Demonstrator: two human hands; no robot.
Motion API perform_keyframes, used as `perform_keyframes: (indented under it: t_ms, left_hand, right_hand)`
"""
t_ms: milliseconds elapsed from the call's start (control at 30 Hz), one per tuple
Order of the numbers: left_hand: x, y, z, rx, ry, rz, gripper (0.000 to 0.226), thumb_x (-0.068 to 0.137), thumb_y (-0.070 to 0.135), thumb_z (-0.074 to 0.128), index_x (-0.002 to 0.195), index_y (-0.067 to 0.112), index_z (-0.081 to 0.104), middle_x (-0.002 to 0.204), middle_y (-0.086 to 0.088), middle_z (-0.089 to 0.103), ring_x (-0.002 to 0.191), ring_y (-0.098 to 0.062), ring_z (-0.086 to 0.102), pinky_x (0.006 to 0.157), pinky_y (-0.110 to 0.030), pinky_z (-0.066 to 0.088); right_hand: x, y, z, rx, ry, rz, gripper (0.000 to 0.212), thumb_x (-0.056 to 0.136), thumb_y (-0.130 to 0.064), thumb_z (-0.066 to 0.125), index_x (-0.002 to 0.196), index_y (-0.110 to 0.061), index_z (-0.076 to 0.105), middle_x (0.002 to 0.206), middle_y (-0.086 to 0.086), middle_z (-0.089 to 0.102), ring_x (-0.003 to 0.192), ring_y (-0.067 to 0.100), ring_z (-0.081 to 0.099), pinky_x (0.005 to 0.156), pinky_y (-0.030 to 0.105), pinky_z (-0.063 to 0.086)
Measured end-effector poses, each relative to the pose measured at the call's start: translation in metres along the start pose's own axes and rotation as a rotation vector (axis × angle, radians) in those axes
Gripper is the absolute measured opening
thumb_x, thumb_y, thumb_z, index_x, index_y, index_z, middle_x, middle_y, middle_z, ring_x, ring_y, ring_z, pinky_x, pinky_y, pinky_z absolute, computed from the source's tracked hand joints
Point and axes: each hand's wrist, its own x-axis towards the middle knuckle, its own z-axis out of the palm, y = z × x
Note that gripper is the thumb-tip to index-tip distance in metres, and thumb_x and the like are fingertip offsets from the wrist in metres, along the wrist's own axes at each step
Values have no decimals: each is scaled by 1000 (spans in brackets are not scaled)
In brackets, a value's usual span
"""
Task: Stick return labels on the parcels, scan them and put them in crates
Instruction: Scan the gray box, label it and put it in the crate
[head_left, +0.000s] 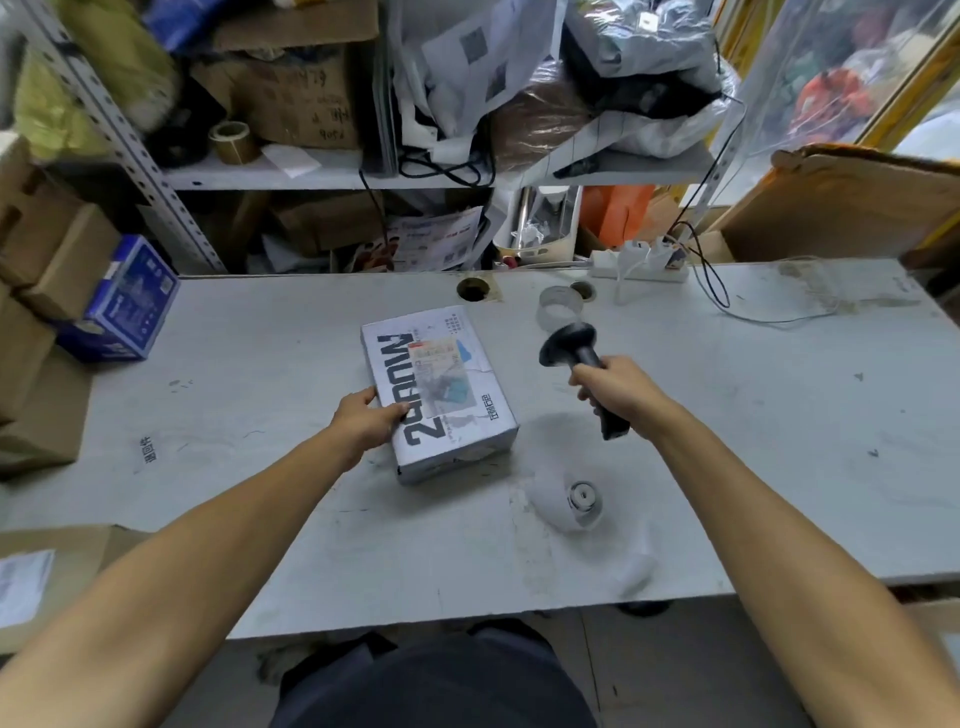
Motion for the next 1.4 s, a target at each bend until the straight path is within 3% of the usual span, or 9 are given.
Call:
perform_keyframes:
  t_ms: [200,333,400,533,600,700,900,1167,1400]
  left_hand:
    - [1,-19,12,287,170,215,42,95,25,67,134,18,53,124,-4,66,103,-29,65,82,-36,56]
    - [-1,-26,34,515,326,337,59,87,28,72,138,19,43,137,-12,50,124,-34,50,105,-51,47]
    - [-5,-30,45,595,359,340,77,87,31,74,149,18,31,150,-13,33,137,-35,34,116,-51,31]
    - [-16,-38,62,616,400,467,82,85,31,75,151,17,28,154,-12,24,142,-33,23,117,-51,20]
    - [-21,-41,68,602,405,529,76,86,29,73,149,18,32,153,-11,26,142,-32,23,117,-51,19]
    - [-29,-45,77,617,370,633,74,86,28,72,148,18,34,149,-11,28,140,-31,25,117,-50,18]
    - [-44,-53,85,606,275,865,70,83,34,68,144,19,37,146,-9,32,135,-31,32,114,-50,26]
    - [-61,-59,92,635,-52,1268,51,83,39,77,126,13,66,123,-8,56,112,-23,54,91,-35,53]
    - [-59,-58,95,504,-121,1064,24,90,32,74,106,14,78,96,3,72,85,-11,66,74,-34,56]
  right_hand:
    - [18,98,13,-62,143,163,18,93,-21,52,77,-13,47,70,7,49,62,26,47,51,30,39]
    - [23,123,22,-138,163,193,12,92,-24,61,94,-14,56,101,9,62,104,35,57,77,36,44]
    - [21,131,26,-303,253,169,47,88,-30,65,129,-13,50,133,13,46,126,37,40,100,41,37]
    - [1,141,26,-631,364,-411,67,68,-1,66,132,-15,55,128,10,46,114,37,42,89,38,32]
    - [0,150,23,-915,158,-692,73,61,7,69,128,-22,61,130,4,53,116,34,45,85,39,36]
    - [-1,146,28,-1048,-152,-745,63,76,2,67,131,-27,62,134,-5,57,120,24,46,87,35,37]
    - [2,129,42,-524,-167,-432,16,89,-34,71,100,-23,71,94,-12,65,83,3,58,72,23,43]
    - [1,100,55,298,-250,-31,28,94,-30,72,86,-3,69,87,17,70,70,19,70,64,25,55]
    - [-8,101,58,420,-363,-94,36,83,-35,76,103,-6,76,90,6,74,78,15,66,77,27,55]
